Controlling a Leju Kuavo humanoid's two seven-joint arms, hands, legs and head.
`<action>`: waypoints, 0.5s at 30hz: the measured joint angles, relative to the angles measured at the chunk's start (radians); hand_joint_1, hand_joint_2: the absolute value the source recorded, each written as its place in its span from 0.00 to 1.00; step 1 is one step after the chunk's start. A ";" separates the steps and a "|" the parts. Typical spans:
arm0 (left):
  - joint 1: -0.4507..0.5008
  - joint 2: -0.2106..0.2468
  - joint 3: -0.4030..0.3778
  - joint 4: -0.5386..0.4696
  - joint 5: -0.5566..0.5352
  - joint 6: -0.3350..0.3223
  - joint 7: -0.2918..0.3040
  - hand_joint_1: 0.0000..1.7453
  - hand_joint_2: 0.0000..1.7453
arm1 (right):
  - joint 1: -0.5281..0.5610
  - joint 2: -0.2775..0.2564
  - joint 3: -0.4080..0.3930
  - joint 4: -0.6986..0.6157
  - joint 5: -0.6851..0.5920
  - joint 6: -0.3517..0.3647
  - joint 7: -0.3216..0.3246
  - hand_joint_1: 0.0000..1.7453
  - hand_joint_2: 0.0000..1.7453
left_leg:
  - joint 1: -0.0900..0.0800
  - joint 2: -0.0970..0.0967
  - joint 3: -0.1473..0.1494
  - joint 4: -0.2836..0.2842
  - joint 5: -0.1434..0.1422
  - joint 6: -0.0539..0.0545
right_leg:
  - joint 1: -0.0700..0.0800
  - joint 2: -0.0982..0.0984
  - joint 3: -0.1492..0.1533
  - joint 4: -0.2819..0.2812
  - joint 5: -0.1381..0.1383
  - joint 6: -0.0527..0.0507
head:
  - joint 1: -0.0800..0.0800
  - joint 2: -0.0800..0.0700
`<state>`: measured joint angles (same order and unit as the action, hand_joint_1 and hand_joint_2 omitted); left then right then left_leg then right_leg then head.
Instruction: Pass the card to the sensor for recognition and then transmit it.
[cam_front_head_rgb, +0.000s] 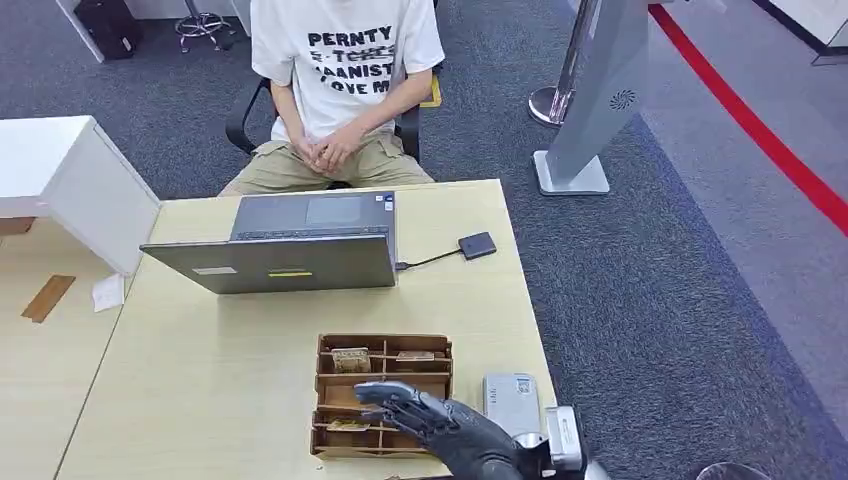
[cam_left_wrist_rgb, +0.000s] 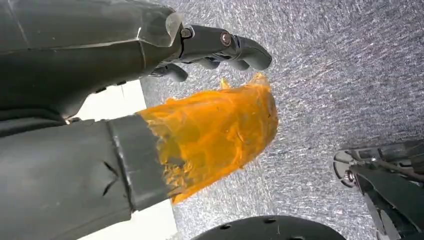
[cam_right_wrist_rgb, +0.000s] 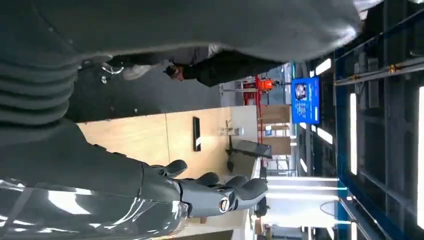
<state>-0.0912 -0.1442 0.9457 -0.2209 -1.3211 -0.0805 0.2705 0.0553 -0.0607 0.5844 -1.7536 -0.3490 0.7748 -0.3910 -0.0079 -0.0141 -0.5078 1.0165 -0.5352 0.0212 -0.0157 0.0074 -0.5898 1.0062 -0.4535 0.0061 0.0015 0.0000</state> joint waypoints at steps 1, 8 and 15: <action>0.000 0.001 -0.001 0.000 -0.001 0.000 0.000 0.00 0.00 | 0.000 -0.001 0.004 0.000 0.006 0.001 -0.003 0.00 0.00 | 0.000 0.000 0.000 0.000 0.000 0.000 | 0.000 0.000 0.000 0.000 0.000 0.000 | 0.000 0.000; 0.000 0.004 -0.005 0.000 -0.005 -0.001 0.000 0.00 0.00 | 0.006 -0.010 0.009 0.005 0.014 0.009 -0.008 0.00 0.00 | 0.000 0.000 0.000 0.000 0.000 0.000 | 0.000 0.000 0.000 0.000 0.000 0.000 | 0.000 0.000; 0.000 0.006 -0.005 0.000 -0.005 -0.001 0.000 0.00 0.00 | 0.007 -0.014 0.012 0.009 0.014 0.010 -0.008 0.00 0.00 | 0.000 0.000 0.000 0.000 0.000 0.000 | 0.000 0.000 0.000 0.000 0.000 0.000 | 0.000 0.000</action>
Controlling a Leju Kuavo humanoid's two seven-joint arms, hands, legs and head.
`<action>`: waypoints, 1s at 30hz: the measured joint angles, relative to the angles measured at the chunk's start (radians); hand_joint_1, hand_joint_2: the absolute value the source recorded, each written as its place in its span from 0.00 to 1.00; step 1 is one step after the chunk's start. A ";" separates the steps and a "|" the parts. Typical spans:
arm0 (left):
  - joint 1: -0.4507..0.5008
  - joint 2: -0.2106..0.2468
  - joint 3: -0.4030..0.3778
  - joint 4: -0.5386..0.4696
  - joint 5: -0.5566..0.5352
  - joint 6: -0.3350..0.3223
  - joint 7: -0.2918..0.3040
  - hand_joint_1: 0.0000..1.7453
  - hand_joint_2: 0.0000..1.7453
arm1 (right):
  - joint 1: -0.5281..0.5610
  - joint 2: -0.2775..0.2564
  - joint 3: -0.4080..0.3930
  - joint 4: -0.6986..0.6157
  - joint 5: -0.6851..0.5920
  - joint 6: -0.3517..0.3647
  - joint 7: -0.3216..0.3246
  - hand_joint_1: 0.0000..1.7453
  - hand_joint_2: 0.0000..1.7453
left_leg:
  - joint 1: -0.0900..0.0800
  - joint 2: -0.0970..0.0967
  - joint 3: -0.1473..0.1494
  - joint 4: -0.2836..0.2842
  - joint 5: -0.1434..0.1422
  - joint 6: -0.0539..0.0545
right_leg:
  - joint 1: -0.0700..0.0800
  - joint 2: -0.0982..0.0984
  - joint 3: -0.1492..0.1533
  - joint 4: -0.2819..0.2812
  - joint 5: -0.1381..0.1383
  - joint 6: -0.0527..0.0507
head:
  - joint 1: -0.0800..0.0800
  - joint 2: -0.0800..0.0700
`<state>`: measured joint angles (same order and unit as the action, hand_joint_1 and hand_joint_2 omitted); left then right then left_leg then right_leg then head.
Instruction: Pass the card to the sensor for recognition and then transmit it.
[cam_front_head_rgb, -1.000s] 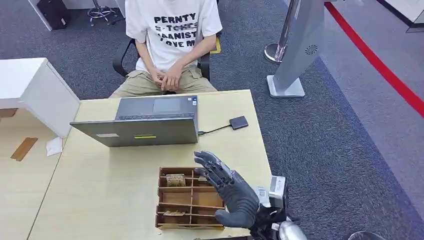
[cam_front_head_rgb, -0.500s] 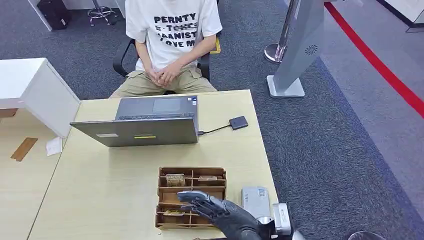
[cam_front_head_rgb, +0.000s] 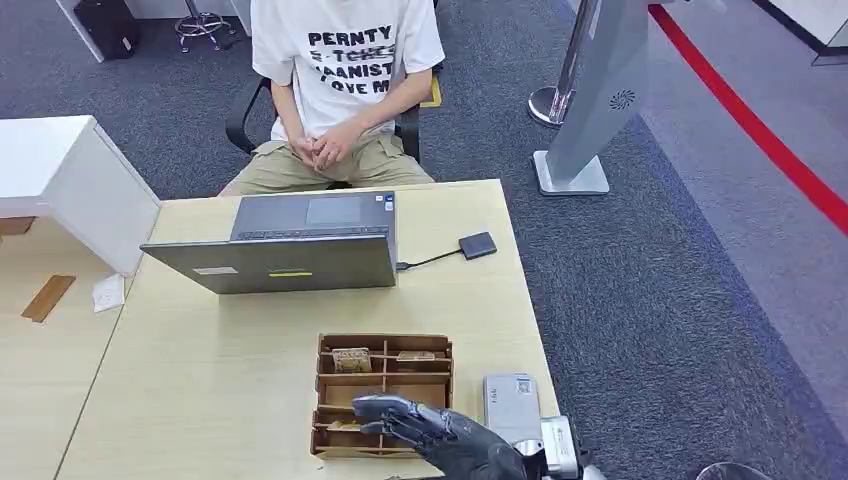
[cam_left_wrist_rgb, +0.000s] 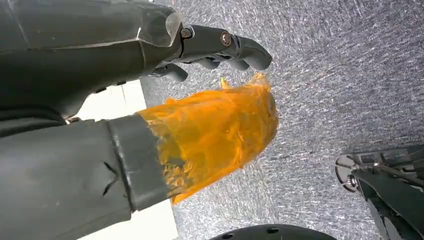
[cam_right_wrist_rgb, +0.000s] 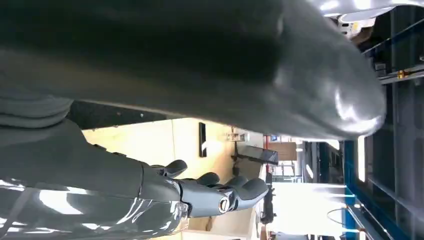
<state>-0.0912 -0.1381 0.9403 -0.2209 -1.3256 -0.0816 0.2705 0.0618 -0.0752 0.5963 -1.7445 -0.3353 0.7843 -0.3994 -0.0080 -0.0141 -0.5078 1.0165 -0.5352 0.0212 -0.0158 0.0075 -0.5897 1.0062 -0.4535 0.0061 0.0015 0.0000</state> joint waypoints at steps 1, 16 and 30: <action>0.000 0.000 0.000 0.000 0.000 0.000 0.000 0.00 0.00 | 0.000 0.000 0.001 0.000 0.000 0.000 0.000 0.00 0.00 | 0.000 0.000 0.000 0.000 0.000 0.000 | 0.000 0.000 0.000 0.000 0.000 0.000 | 0.000 0.000; 0.000 0.000 0.000 0.000 0.000 0.000 0.000 0.00 0.00 | 0.000 -0.003 0.003 0.000 0.000 0.000 0.000 0.00 0.00 | 0.000 0.000 0.000 0.000 0.000 0.000 | 0.000 0.000 0.000 0.000 0.000 0.000 | 0.000 0.000; 0.001 0.000 0.000 0.000 0.008 0.000 0.000 0.00 0.00 | 0.000 -0.003 0.003 0.000 0.074 -0.132 0.003 0.00 1.00 | 0.000 0.000 0.000 0.000 0.000 0.000 | 0.000 0.000 0.000 0.000 0.000 0.000 | 0.000 0.000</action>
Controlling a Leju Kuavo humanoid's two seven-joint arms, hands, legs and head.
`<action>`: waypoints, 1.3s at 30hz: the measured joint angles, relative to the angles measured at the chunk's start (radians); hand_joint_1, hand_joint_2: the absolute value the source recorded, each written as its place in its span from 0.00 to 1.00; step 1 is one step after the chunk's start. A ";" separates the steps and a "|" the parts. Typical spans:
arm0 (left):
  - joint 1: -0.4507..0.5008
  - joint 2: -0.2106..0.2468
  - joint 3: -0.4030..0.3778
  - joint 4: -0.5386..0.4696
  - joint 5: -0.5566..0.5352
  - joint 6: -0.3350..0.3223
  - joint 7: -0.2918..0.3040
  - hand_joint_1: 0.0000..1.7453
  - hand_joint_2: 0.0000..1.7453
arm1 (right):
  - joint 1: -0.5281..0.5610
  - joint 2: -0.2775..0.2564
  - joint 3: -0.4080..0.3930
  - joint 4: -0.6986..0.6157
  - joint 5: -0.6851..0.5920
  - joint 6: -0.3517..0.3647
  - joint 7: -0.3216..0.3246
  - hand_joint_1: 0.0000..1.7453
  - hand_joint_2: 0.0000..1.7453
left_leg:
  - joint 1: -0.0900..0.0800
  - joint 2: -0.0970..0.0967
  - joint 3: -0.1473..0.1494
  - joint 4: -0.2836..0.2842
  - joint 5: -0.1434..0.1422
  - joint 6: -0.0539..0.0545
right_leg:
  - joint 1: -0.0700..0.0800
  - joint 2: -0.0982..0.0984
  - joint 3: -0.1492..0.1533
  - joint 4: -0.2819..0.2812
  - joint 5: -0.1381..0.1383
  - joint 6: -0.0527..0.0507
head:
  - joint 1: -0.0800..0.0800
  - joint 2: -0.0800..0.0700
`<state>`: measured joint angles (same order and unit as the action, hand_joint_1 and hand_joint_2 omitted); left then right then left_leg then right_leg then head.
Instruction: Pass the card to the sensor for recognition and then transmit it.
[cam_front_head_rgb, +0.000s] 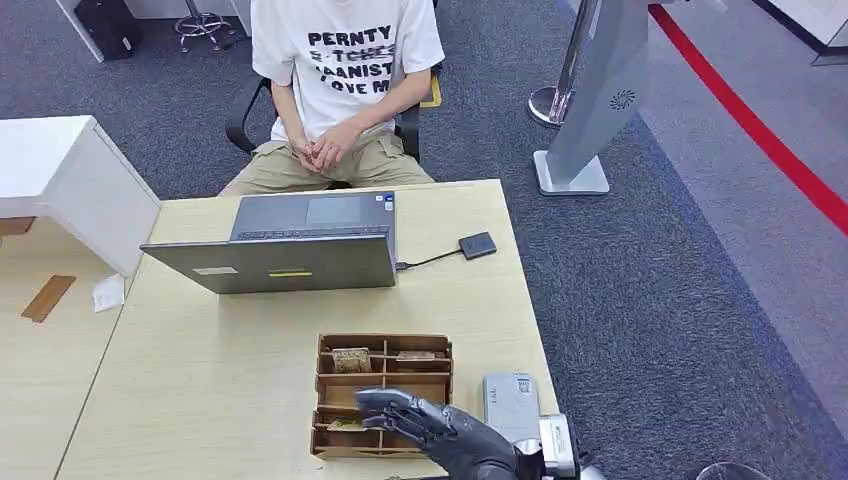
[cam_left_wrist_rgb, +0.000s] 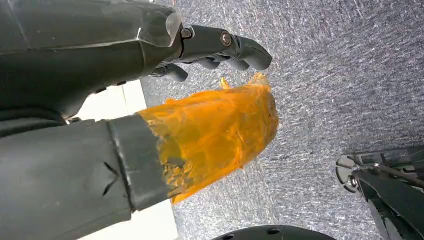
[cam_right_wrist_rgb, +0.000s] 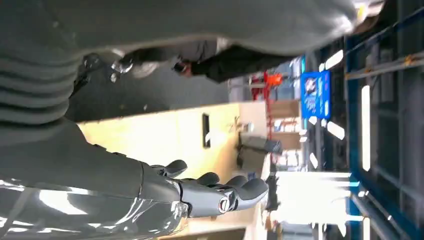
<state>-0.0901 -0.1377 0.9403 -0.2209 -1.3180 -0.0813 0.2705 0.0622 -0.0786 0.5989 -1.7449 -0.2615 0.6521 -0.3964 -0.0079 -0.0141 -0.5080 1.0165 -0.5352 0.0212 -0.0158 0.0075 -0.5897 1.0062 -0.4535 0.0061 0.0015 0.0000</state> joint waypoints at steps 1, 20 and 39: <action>0.000 0.000 0.000 0.000 0.000 0.000 0.000 0.00 0.00 | 0.000 0.000 0.000 0.000 0.000 0.000 0.000 0.00 1.00 | 0.000 0.000 0.000 0.000 0.000 0.000 | 0.000 0.000 0.000 0.000 0.000 0.000 | 0.000 0.000; 0.002 -0.006 0.002 0.000 0.014 0.001 0.002 0.00 0.00 | -0.037 0.002 0.103 -0.061 0.836 -0.879 0.063 0.86 1.00 | 0.000 0.000 0.000 0.000 0.000 0.000 | 0.000 0.000 0.000 0.000 0.000 0.000 | 0.000 0.000; 0.001 -0.012 0.002 0.000 -0.002 0.002 0.003 0.00 0.00 | -0.136 -0.007 0.192 -0.008 1.181 -1.024 0.195 0.84 1.00 | 0.000 0.000 0.000 0.000 0.000 0.000 | 0.000 0.000 0.000 0.000 0.000 0.000 | 0.000 0.000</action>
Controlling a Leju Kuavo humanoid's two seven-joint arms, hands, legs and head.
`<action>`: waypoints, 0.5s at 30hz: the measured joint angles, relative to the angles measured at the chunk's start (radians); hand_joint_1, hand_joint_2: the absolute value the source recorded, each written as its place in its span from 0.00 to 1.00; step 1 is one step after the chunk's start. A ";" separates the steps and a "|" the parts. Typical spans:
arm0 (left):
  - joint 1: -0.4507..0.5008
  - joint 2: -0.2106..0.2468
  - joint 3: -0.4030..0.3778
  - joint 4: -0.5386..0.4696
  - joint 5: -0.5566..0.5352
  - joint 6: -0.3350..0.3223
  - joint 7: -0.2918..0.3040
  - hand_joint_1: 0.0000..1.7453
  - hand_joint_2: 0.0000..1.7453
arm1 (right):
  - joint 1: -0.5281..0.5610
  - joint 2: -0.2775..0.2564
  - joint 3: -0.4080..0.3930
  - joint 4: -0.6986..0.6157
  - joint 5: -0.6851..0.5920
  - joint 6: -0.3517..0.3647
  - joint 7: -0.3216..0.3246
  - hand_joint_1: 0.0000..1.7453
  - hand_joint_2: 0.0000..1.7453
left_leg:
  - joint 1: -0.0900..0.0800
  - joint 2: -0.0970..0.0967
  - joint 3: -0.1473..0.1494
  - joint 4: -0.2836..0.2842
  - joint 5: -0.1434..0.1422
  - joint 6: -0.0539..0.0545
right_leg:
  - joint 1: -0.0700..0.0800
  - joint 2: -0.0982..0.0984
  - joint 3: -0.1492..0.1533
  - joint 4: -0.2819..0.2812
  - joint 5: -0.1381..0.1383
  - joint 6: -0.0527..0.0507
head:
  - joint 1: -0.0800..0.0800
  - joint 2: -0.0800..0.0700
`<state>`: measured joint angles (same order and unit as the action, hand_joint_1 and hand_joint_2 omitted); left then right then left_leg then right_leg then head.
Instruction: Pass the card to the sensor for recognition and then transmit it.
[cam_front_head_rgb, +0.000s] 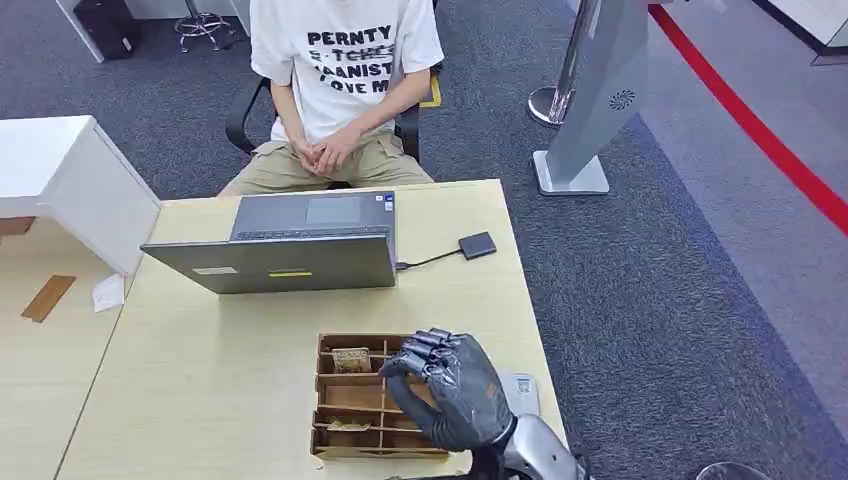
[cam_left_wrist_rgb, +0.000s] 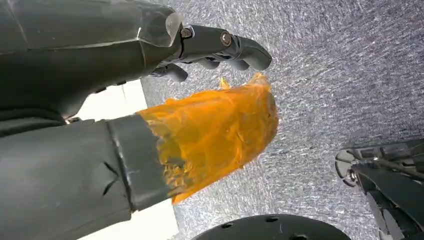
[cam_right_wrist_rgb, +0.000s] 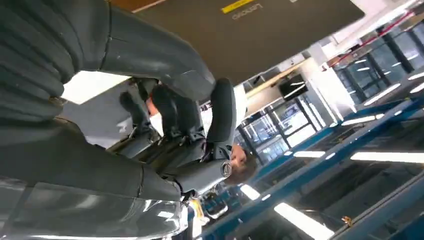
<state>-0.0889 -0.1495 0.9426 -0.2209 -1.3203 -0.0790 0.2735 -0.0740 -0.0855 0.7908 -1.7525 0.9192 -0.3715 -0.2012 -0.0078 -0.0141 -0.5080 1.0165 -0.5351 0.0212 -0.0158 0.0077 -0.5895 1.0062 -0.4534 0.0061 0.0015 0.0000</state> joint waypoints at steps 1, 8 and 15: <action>0.000 0.000 0.000 0.000 -0.001 0.000 0.000 0.00 0.00 | -0.006 -0.001 0.002 0.008 0.017 -0.005 0.013 0.84 1.00 | 0.000 0.000 0.000 0.000 0.000 0.000 | 0.000 0.000 0.000 0.000 0.000 0.000 | 0.000 0.000; 0.000 -0.002 0.000 0.000 -0.001 0.001 0.001 0.00 0.00 | -0.044 -0.008 0.018 0.063 0.085 -0.007 0.072 0.35 1.00 | 0.000 0.000 0.000 0.000 0.000 0.000 | 0.000 0.000 0.000 0.000 0.000 0.000 | 0.000 0.000; 0.000 -0.003 0.001 0.000 -0.001 0.001 0.002 0.00 0.00 | -0.073 -0.008 0.027 0.108 0.108 -0.005 0.095 0.69 1.00 | 0.000 0.000 0.000 0.000 0.000 0.000 | 0.000 0.000 0.000 0.000 0.000 0.000 | 0.000 0.000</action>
<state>-0.0887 -0.1522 0.9438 -0.2209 -1.3210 -0.0778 0.2750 -0.1470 -0.0935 0.8183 -1.6442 1.0277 -0.3765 -0.1057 -0.0077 -0.0141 -0.5080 1.0165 -0.5351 0.0212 -0.0158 0.0076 -0.5896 1.0063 -0.4535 0.0061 0.0015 0.0000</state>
